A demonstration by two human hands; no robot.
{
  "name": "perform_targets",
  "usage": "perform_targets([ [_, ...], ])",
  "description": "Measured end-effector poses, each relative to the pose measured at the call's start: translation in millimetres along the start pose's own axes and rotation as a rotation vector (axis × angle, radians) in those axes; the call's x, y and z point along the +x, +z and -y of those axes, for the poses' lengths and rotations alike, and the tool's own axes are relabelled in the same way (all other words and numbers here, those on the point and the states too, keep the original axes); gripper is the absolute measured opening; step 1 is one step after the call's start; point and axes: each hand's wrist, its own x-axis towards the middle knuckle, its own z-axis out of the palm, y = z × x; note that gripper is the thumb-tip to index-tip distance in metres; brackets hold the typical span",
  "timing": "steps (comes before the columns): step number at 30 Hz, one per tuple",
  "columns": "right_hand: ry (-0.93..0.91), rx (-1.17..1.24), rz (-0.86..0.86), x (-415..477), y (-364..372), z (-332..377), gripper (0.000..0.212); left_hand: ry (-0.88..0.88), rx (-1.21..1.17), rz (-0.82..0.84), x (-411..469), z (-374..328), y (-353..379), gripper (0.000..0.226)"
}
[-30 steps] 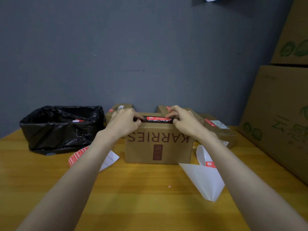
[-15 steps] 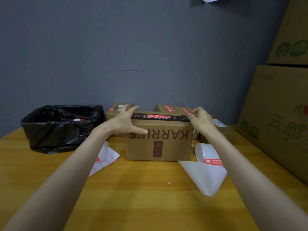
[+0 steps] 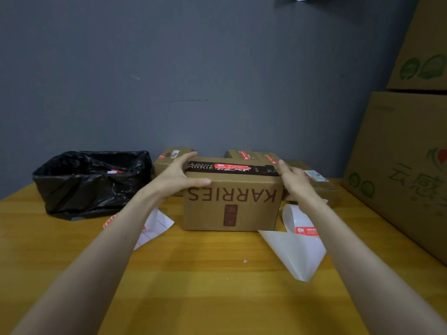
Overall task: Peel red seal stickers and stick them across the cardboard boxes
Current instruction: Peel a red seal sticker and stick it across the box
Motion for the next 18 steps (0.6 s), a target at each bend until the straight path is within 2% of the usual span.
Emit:
perform_targets([
  [2, 0.013, 0.021, -0.011, -0.9, -3.1, -0.8, 0.052, 0.029, -0.183, -0.069, -6.8, -4.7, 2.5, 0.091],
  [6, 0.08, 0.198, 0.034, -1.2, -7.1, -3.4, 0.044, 0.089, -0.488, -0.2, -15.7, -17.5, 3.6, 0.03],
  [7, 0.1, 0.221, 0.037, -0.7, -7.6, -3.8, 0.046, 0.092, -0.535, -0.229, -16.3, -18.7, 2.9, 0.023],
  [11, 0.158, 0.263, 0.039, 2.2, -9.0, -7.0, 0.054, 0.072, -0.539, -0.326, -18.3, -15.3, 3.2, 0.016],
  [15, 0.196, 0.315, 0.101, -1.2, -9.7, -9.0, 0.05, 0.006, -0.515, -0.356, -21.7, -7.5, 6.5, 0.012],
  [18, 0.188, 0.315, 0.171, -4.4, -11.7, -11.4, 0.038, -0.04, -0.524, -0.369, -26.2, -6.1, 6.9, 0.006],
])
